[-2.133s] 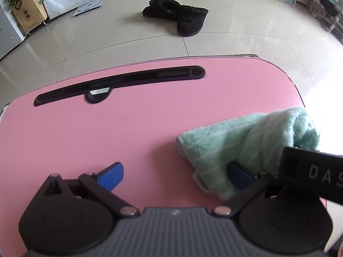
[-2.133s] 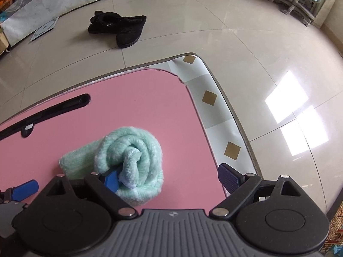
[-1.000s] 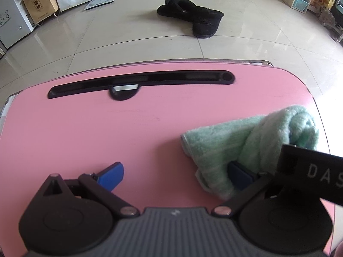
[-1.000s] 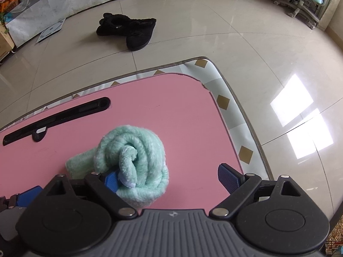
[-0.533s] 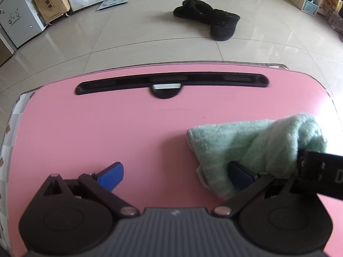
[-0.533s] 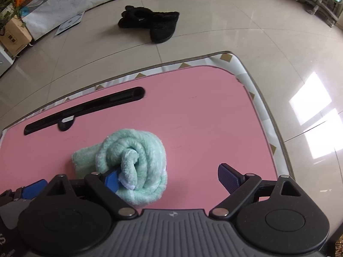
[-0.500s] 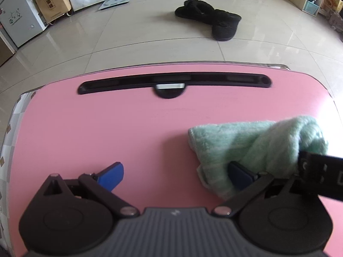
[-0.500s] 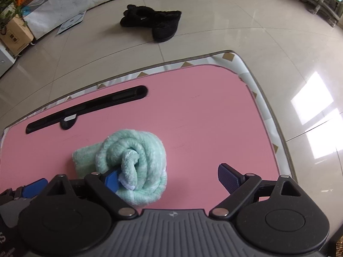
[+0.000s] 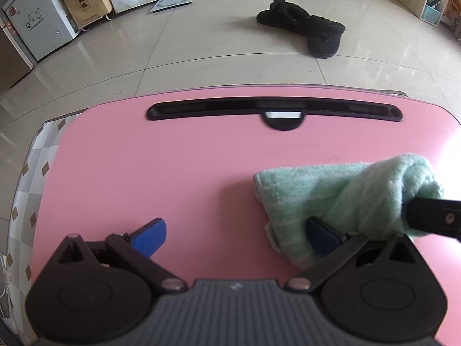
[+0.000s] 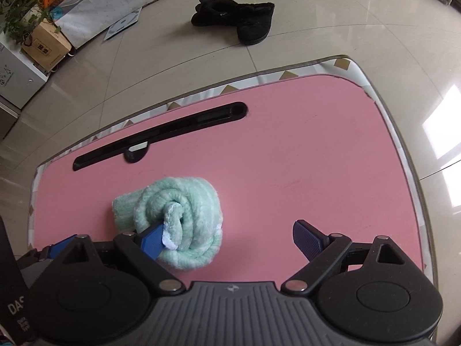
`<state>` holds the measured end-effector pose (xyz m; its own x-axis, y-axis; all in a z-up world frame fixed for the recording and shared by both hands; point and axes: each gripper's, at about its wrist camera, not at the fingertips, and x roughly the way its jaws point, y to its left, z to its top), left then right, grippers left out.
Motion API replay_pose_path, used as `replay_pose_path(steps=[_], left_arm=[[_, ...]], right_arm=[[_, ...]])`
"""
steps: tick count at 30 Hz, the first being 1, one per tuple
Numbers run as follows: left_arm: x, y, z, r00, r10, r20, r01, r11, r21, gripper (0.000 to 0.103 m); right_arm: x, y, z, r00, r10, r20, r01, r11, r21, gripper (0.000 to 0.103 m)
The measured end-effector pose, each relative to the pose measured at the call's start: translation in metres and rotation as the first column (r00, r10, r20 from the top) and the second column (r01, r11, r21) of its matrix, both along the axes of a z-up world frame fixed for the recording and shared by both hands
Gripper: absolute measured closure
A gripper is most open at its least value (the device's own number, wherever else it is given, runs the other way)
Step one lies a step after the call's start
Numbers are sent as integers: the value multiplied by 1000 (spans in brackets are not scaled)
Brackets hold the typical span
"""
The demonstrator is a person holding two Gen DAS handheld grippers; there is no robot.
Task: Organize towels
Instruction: 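Sweep the towel back across the table surface with the right tool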
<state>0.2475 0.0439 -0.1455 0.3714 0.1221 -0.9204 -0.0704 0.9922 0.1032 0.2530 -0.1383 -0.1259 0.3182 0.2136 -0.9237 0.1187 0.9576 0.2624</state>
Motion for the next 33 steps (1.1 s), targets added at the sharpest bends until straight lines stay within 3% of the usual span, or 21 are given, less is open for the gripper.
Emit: replay_pose_path(steps=[21,33], left_arm=[[-15,44,2,999,32,-7,-32,999,34,0],[-20,60,3,999,46,-9,-46,999,22,0]], right_arm=[[11,47,18,999,22,28,-26,987,158,13],[14,75,7,996,93,16,-93,996,0,13]])
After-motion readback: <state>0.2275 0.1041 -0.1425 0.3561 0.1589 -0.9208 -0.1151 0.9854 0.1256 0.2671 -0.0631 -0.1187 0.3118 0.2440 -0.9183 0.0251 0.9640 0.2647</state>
